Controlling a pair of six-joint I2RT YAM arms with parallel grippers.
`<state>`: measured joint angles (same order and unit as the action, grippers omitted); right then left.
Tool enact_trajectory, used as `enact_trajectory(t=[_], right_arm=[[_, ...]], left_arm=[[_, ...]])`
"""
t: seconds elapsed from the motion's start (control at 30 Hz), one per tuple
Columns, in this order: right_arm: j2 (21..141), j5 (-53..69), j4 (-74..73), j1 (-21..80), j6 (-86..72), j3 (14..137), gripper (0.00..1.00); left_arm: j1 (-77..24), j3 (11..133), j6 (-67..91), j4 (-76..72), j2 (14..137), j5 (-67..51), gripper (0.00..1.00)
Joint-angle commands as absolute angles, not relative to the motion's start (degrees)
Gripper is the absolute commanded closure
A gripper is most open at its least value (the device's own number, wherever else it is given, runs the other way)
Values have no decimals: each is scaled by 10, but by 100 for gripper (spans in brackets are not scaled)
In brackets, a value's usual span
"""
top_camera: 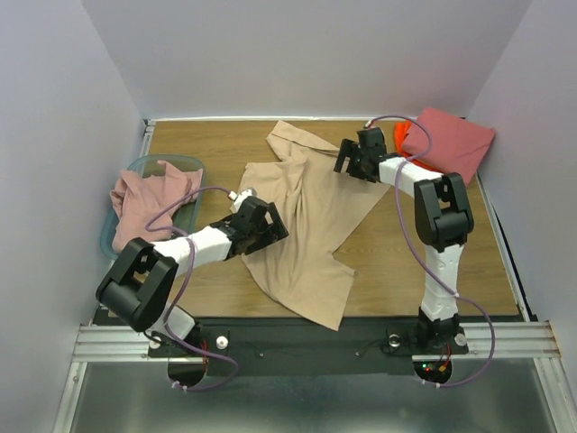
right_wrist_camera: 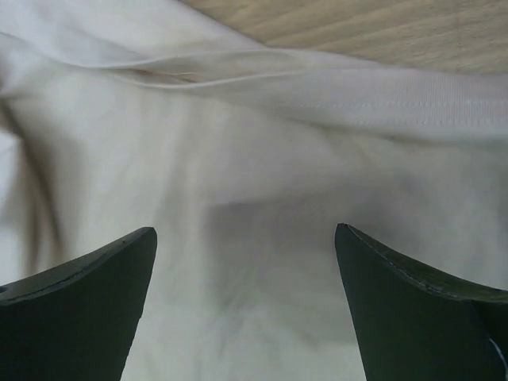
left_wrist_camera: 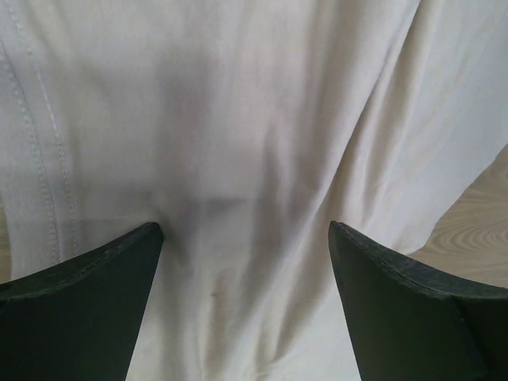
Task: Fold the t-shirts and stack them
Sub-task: Flatten the tshirt out
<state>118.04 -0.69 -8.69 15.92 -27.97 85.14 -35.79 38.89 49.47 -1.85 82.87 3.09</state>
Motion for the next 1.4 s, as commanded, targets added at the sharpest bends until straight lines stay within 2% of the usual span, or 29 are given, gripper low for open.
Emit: enact_trajectory(t=[0.0,0.17,0.33,0.47,0.5,0.53,0.6,0.63,0.77,0.87,1.03,1.17,1.37], right_arm=[[1224,-25,-118,162,-224,911,0],[1208,-16,-131,161,-259,833,0],[1137,52,-121,163,-344,693,0],[1002,6,-98,197,-403,530,0],[972,4,-90,206,-429,499,0],[946,-14,-86,213,-447,473,0],[865,-23,-71,219,-483,400,0],[845,-23,-62,219,-496,389,0],[757,-80,-71,217,-462,387,0],[710,-101,-98,218,-449,405,0],[653,-126,-155,216,-450,417,0],[594,-82,-177,216,-454,382,0],[573,20,-163,216,-430,350,0]], left_arm=[[-344,417,488,-26,872,54,2],[-285,476,466,28,944,108,2],[-226,574,418,42,1044,89,2],[-194,730,369,75,1158,76,2],[-193,802,365,103,1179,79,2],[-193,802,358,118,1202,77,2],[-193,914,339,141,1264,71,2],[-193,978,338,162,1284,72,2],[-195,1090,323,217,1342,39,3],[-199,1057,323,210,1291,40,4],[-204,933,330,181,1088,68,3],[-206,754,358,162,887,107,2],[-212,491,418,125,699,100,2]])
